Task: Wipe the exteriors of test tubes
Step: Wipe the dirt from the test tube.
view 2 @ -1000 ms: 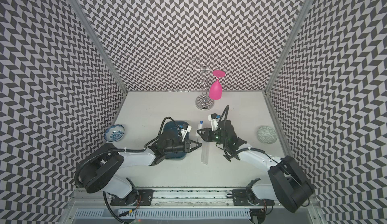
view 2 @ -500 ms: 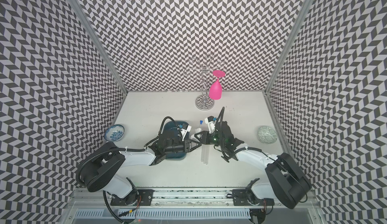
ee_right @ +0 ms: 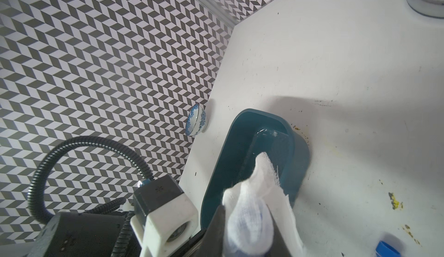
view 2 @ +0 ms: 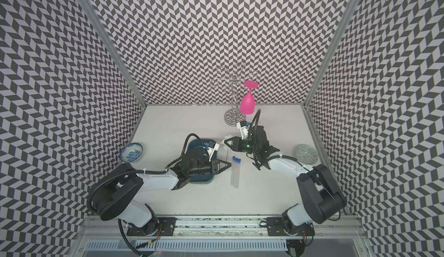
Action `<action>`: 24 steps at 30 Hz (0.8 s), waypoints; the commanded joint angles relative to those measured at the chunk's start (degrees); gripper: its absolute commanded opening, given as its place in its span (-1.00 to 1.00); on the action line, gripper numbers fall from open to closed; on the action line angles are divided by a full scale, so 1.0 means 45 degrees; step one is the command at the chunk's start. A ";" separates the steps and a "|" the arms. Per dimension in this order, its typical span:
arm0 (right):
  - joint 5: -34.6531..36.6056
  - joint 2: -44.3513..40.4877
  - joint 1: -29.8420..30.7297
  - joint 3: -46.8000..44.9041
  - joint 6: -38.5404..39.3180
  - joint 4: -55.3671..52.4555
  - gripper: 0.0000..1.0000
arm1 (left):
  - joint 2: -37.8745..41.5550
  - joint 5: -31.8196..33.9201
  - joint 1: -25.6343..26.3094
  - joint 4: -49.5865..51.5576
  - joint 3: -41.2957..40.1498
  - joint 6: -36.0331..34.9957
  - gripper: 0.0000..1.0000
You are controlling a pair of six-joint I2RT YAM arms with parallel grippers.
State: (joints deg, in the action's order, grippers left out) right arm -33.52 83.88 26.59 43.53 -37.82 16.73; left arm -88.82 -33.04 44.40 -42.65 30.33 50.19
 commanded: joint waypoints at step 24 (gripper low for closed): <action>0.2057 -0.1191 0.1348 -0.0641 0.0877 -0.0799 -0.54 | 0.0452 -0.0920 0.0213 -0.1107 -0.0167 -0.0022 -0.80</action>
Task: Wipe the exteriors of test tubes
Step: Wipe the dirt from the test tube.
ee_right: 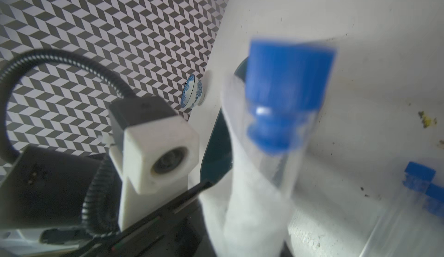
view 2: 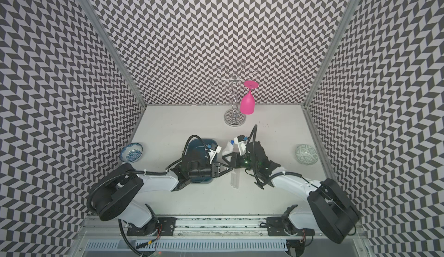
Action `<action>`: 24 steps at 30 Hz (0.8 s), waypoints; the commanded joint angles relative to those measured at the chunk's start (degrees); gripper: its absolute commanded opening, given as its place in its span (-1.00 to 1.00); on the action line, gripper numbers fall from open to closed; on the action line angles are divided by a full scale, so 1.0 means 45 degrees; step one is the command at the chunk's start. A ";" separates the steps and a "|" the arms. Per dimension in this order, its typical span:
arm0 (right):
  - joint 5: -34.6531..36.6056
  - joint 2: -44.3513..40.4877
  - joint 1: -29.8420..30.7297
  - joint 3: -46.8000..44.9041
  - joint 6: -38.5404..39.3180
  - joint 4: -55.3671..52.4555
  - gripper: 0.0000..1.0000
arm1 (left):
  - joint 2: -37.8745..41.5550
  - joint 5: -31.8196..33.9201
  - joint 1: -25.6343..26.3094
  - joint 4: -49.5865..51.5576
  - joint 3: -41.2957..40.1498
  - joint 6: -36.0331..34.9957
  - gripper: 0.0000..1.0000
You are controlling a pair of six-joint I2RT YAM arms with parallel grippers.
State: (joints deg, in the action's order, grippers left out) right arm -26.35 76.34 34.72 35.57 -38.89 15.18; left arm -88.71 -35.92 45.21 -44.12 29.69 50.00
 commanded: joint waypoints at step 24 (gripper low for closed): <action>0.2252 0.0459 -0.0061 0.3051 0.4229 -0.5540 -0.41 | 0.0348 -0.0260 0.0012 -0.0944 -0.0036 0.0039 -0.80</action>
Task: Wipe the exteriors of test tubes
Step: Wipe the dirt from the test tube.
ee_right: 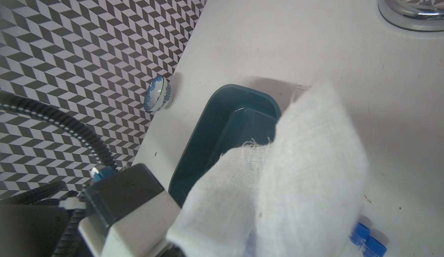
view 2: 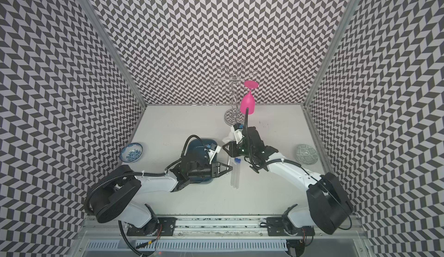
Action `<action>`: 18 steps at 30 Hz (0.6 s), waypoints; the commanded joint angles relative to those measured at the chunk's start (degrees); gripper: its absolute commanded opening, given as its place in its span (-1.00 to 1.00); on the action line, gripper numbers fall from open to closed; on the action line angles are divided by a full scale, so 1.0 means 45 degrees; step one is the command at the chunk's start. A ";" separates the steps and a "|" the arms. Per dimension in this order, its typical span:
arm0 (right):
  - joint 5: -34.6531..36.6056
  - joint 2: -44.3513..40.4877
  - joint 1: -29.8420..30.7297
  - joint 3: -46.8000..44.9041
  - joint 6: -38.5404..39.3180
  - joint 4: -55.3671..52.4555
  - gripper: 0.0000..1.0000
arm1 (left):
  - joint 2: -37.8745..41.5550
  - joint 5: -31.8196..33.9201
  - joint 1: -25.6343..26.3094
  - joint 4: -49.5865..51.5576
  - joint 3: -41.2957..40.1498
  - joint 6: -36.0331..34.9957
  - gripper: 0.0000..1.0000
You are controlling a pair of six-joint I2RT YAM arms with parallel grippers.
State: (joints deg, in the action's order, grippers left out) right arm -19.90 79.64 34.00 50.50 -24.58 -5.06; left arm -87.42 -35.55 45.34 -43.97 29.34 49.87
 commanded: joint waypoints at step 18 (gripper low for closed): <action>0.1258 -0.1129 0.0082 0.0707 0.1428 -0.2733 -0.13 | 0.0141 -0.0342 -0.0056 -0.1087 -0.0114 0.0110 -0.81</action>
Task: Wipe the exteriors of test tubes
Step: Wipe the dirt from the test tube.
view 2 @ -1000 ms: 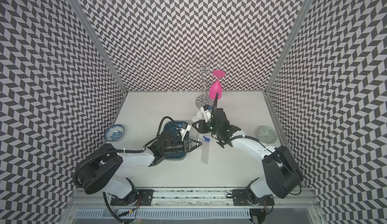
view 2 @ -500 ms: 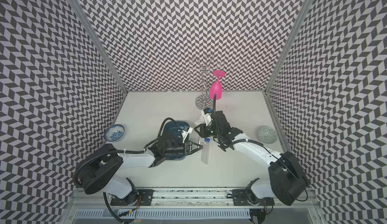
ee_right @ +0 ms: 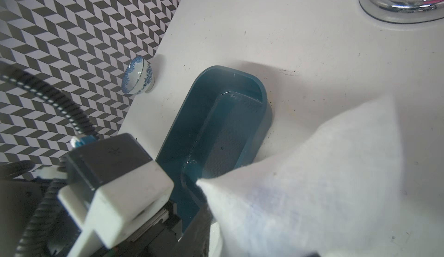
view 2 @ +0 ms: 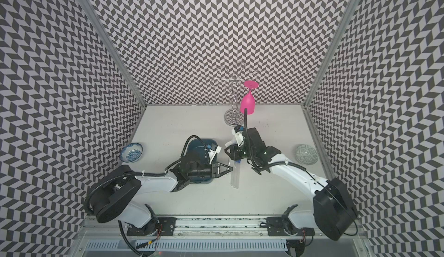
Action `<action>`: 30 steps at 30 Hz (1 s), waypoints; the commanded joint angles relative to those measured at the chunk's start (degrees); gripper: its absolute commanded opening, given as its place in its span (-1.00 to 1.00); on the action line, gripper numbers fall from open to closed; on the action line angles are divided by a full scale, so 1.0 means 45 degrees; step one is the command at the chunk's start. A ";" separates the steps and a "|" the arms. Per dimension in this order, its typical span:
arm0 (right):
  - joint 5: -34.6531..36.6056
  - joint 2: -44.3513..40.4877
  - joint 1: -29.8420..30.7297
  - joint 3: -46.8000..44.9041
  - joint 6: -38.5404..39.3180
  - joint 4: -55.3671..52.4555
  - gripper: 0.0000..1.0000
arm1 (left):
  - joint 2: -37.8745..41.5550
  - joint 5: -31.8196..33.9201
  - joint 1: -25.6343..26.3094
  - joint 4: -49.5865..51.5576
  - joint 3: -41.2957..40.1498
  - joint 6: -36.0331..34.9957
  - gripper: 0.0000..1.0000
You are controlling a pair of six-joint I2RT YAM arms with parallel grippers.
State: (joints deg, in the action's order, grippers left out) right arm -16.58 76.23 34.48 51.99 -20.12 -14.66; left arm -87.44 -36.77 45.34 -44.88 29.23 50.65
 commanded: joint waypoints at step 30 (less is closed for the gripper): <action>0.0748 -0.1220 0.0162 0.1239 0.1124 -0.1395 -0.76 | -0.0002 -0.0123 -0.0094 -0.1159 -0.0184 0.0032 -0.80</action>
State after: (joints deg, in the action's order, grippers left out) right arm -12.51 71.57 34.65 56.64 -16.82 -22.33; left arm -87.44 -36.58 44.91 -47.07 28.91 50.94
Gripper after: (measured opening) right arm 0.123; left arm 0.146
